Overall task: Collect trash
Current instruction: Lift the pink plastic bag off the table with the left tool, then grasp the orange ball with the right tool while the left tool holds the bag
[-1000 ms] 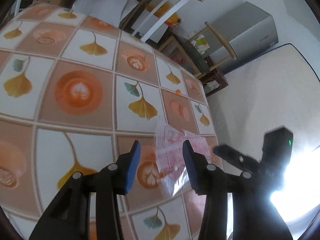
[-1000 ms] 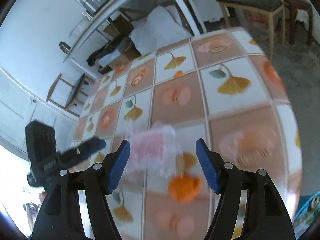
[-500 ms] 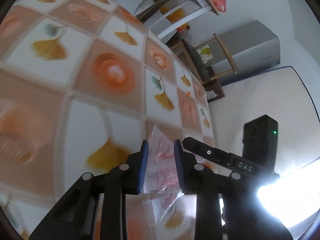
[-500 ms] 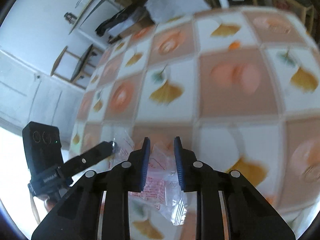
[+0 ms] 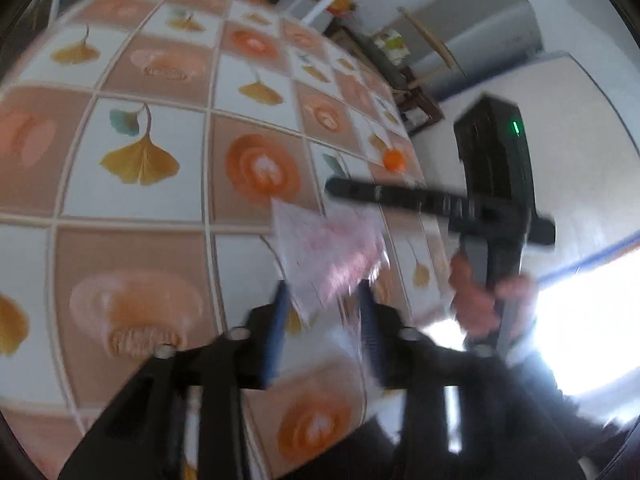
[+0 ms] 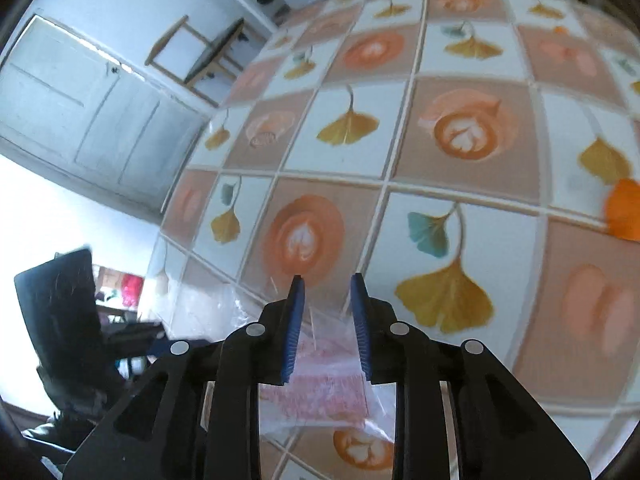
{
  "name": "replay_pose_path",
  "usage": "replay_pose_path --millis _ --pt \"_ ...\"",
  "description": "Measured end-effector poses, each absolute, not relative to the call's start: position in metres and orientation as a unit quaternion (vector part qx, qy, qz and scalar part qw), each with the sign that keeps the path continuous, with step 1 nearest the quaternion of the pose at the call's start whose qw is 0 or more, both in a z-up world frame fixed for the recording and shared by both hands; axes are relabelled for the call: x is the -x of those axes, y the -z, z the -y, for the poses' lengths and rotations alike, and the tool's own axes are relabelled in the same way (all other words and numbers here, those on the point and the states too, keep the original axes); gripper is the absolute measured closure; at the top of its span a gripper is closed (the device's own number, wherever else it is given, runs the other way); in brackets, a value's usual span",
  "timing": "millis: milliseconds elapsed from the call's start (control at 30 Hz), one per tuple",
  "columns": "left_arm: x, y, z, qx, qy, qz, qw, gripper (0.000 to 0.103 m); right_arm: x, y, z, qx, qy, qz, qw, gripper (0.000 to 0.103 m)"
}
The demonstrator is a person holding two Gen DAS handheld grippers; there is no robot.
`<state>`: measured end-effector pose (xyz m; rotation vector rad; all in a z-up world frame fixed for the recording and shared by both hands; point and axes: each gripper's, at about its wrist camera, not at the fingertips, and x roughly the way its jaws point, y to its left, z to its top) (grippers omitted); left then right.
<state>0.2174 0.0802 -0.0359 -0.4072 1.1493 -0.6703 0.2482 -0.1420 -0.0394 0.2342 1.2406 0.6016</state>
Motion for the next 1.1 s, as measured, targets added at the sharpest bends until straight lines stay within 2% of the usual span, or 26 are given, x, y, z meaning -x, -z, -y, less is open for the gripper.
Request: replay_pose_path --millis 167,200,267,333,533,567,667,833,1100 --pt "-0.179 -0.006 -0.053 0.044 0.347 -0.409 0.843 0.023 -0.232 0.011 0.190 -0.168 -0.259 -0.528 0.791 0.055" --pt "-0.175 -0.012 -0.041 0.009 0.361 -0.392 0.846 0.021 -0.227 0.007 0.199 -0.170 -0.254 -0.524 0.795 0.053" --pt "-0.172 -0.015 -0.019 -0.051 0.389 -0.368 0.843 0.008 -0.219 0.003 0.211 -0.171 -0.248 -0.522 0.798 0.046" --pt "-0.179 -0.012 0.002 -0.105 0.404 -0.358 0.835 0.006 -0.211 0.003 0.224 -0.172 -0.237 -0.524 0.800 0.045" --pt "-0.217 0.039 0.042 -0.207 0.373 -0.424 0.799 0.006 -0.199 -0.002 0.266 -0.189 -0.192 -0.510 0.817 0.040" --pt "-0.220 0.046 0.042 -0.210 0.363 -0.432 0.799 0.014 -0.200 -0.004 0.276 -0.190 -0.179 -0.503 0.824 0.039" --pt "-0.219 0.055 0.032 -0.190 0.335 -0.440 0.811 0.024 -0.206 -0.004 0.290 -0.161 -0.141 -0.491 0.845 0.039" --pt "-0.205 0.058 0.030 -0.183 0.300 -0.427 0.833 0.032 -0.227 0.017 0.290 -0.080 -0.099 -0.481 0.868 0.038" --pt "-0.204 0.058 0.024 -0.137 0.246 -0.427 0.859 0.049 -0.267 0.050 0.268 -0.029 -0.082 -0.490 0.867 0.038"
